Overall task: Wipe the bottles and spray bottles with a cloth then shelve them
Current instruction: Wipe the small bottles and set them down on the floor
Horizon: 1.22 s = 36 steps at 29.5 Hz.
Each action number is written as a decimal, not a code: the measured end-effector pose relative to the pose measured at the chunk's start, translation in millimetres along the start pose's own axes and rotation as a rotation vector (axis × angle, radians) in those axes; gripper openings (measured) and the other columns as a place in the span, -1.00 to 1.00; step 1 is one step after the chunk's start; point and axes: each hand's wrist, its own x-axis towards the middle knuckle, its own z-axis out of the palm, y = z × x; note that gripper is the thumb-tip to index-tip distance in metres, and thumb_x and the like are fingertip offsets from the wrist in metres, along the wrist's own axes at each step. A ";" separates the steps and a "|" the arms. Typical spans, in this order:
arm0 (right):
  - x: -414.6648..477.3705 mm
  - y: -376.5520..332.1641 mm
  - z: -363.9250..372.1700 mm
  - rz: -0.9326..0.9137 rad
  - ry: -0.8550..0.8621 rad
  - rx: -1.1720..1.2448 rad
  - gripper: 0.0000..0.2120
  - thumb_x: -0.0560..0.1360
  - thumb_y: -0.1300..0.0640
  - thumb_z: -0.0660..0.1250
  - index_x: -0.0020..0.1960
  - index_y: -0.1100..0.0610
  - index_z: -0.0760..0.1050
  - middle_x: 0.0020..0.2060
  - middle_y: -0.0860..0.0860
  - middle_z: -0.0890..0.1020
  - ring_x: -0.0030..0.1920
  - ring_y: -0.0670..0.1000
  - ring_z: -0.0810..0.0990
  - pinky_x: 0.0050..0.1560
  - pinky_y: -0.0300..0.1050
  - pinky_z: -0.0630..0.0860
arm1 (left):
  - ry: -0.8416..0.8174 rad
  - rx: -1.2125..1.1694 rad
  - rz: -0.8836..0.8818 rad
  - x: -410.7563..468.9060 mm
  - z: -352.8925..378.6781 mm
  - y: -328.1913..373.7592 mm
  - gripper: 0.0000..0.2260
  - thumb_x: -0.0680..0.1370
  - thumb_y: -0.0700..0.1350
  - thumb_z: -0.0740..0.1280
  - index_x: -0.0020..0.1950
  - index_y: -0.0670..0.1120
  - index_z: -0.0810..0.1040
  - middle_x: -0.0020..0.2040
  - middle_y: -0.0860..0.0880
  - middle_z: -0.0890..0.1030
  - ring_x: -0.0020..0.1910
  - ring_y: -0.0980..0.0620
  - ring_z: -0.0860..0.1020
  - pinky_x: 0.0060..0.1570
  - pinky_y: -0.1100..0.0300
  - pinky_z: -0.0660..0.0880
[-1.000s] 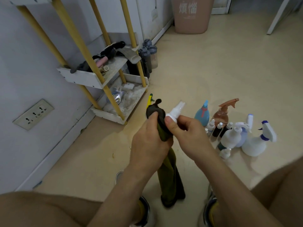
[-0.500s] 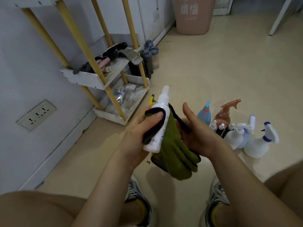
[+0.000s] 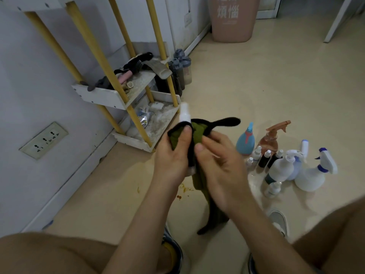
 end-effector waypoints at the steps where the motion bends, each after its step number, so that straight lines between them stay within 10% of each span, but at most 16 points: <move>1: -2.5 0.7 5.6 -0.047 -0.048 -0.121 -0.69 0.56 0.00 0.23 0.25 0.03 0.57 0.16 -0.05 0.53 0.16 -0.12 0.54 0.13 -0.25 0.51 | 0.038 0.019 0.028 2.1 2.6 0.6 -0.61 0.50 0.27 0.32 0.01 -0.04 0.61 -0.08 -0.04 0.69 -0.02 -0.04 0.66 -0.04 -0.01 0.58; 5: -6.5 8.4 19.9 0.005 -0.107 -0.229 -0.43 0.59 -0.20 0.10 0.53 0.01 0.23 0.33 -0.04 0.46 0.33 -0.08 0.45 0.28 -0.09 0.46 | 0.246 0.083 0.117 -2.2 7.6 6.6 -0.66 0.65 0.09 0.17 -0.08 -0.11 0.60 -0.19 -0.04 0.66 -0.13 -0.01 0.64 -0.15 0.08 0.53; 10: 8.4 4.5 12.5 0.059 0.001 -0.037 -0.66 0.63 -0.08 0.14 0.40 -0.17 0.26 0.12 -0.18 0.59 0.12 -0.23 0.56 0.06 -0.30 0.50 | -0.079 -0.119 0.135 -17.7 10.7 3.8 -0.64 0.60 -0.29 0.29 0.23 0.16 0.53 0.15 0.06 0.66 0.14 0.07 0.63 0.09 0.12 0.60; 16: 5.9 21.0 19.2 0.124 -0.062 -0.010 -0.49 0.54 -0.35 0.05 0.38 -0.15 0.39 0.19 -0.08 0.57 0.25 -0.08 0.53 0.27 0.06 0.48 | -0.009 -0.172 -0.121 -1.7 12.9 4.7 -0.78 0.52 -0.02 0.44 0.06 -0.12 0.60 -0.15 -0.03 0.67 -0.11 -0.01 0.65 -0.13 0.10 0.58; 22: -5.0 24.1 5.6 0.128 -0.107 -0.201 -0.56 0.52 -0.32 0.19 0.35 -0.26 0.22 0.16 -0.16 0.40 0.13 -0.44 0.36 0.03 -0.60 0.29 | 0.170 -0.334 -0.140 13.8 11.0 10.7 -0.94 0.54 -0.20 0.41 -0.11 -0.18 0.63 -0.21 -0.11 0.68 -0.15 -0.11 0.66 -0.05 0.00 0.63; 28: -2.3 17.3 -2.7 0.024 -0.229 -0.701 -0.55 0.49 -0.17 0.33 0.29 -0.03 0.31 -0.01 -0.08 0.50 -0.08 -0.06 0.50 -0.12 -0.13 0.50 | 0.065 -0.482 -0.094 22.5 0.7 18.5 -0.85 0.60 -0.15 0.30 0.04 -0.21 0.60 -0.08 -0.16 0.70 -0.11 -0.09 0.68 -0.01 -0.02 0.63; 32: 8.2 7.3 -1.7 0.361 -0.292 -0.071 -0.84 0.41 0.12 0.39 -0.07 0.09 0.44 -0.39 -0.04 0.54 -0.44 -0.05 0.44 -0.46 -0.17 0.39 | -0.146 -0.487 -0.012 18.7 -7.1 13.7 -0.87 0.51 -0.12 0.40 -0.03 -0.15 0.68 -0.04 -0.18 0.69 -0.03 -0.14 0.65 0.08 -0.07 0.57; 36: 6.5 19.9 -7.2 0.773 -0.798 0.926 -0.71 0.36 0.03 0.35 -0.03 0.18 0.44 -0.44 -0.01 0.49 -0.60 -0.15 0.26 -0.56 -0.33 0.34 | -0.447 -0.586 -0.019 19.5 -17.6 16.7 -0.69 0.36 0.02 0.56 -0.05 -0.16 0.67 -0.13 -0.12 0.69 -0.15 -0.05 0.66 -0.12 0.10 0.61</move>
